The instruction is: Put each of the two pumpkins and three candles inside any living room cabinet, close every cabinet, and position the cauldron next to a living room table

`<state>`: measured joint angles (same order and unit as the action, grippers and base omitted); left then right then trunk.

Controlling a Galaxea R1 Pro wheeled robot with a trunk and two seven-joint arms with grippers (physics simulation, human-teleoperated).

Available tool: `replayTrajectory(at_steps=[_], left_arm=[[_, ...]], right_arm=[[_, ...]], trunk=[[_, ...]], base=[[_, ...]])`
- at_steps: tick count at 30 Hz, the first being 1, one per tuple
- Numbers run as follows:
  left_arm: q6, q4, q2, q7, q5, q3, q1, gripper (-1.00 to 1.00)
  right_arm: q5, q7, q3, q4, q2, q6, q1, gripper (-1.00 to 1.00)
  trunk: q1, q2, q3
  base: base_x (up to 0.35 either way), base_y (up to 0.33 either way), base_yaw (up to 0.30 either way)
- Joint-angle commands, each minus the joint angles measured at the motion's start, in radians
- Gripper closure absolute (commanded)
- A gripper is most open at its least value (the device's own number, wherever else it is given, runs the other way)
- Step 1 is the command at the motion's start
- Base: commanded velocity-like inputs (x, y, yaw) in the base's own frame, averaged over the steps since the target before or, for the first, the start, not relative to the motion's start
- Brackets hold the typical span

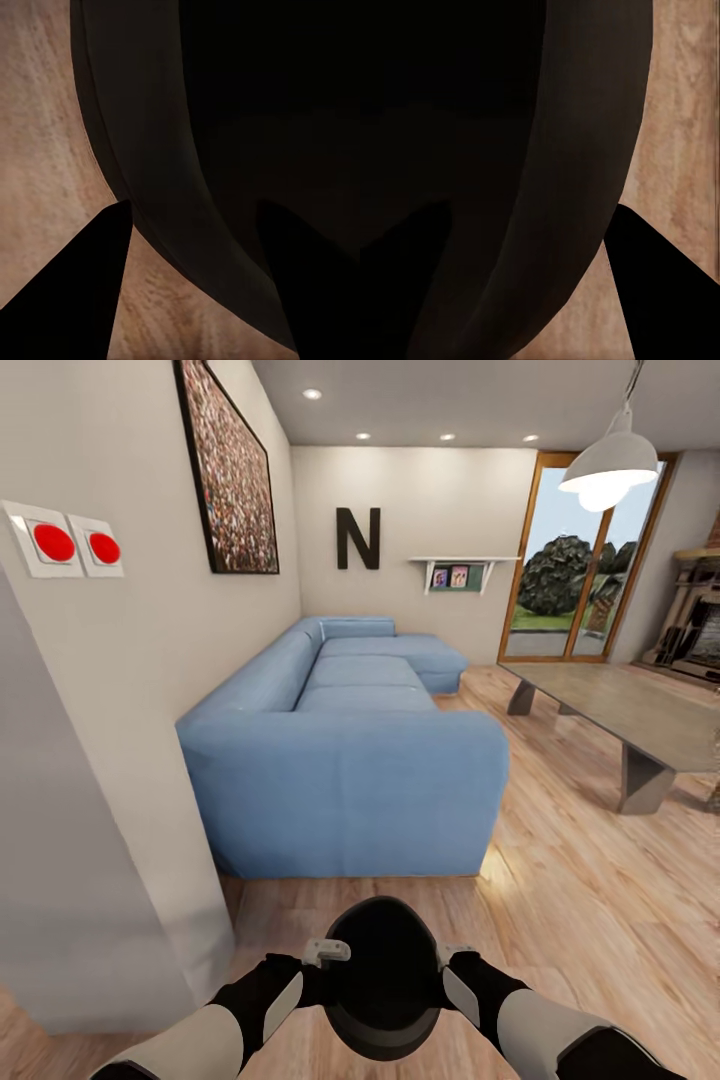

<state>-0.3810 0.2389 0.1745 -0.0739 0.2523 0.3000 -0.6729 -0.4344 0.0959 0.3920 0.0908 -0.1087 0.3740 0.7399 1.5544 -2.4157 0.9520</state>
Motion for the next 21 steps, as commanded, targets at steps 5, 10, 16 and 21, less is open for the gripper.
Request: replayTrajectory(at_steps=[5, 10, 16, 21], left_arm=[[-0.004, 0.001, 0.000, 0.002, 0.001, 0.005, -0.001, 1.00], [-0.004, 0.000, 0.000, 0.002, 0.001, 0.005, -0.001, 1.00], [-0.004, 0.000, 0.000, 0.002, 0.001, 0.005, -0.001, 1.00], [-0.004, 0.000, 0.000, 0.003, 0.001, 0.005, -0.001, 1.00]], right_arm=[[-0.026, 0.005, 0.005, 0.004, 0.000, 0.005, 0.000, 1.00], [-0.026, 0.005, 0.005, 0.004, 0.000, 0.005, 0.000, 1.00], [-0.026, 0.005, 0.005, 0.003, 0.000, 0.005, 0.000, 1.00], [-0.026, 0.005, 0.005, 0.003, 0.000, 0.005, 0.000, 1.00]], trunk=[[0.000, 0.000, -0.005], [0.000, 0.000, -0.011], [0.000, 0.000, -0.017], [0.000, 0.000, -0.023]], base=[[0.000, 0.000, -0.172], [0.000, 0.000, -0.174], [0.000, 0.000, -0.174], [0.000, 0.000, -0.174]])
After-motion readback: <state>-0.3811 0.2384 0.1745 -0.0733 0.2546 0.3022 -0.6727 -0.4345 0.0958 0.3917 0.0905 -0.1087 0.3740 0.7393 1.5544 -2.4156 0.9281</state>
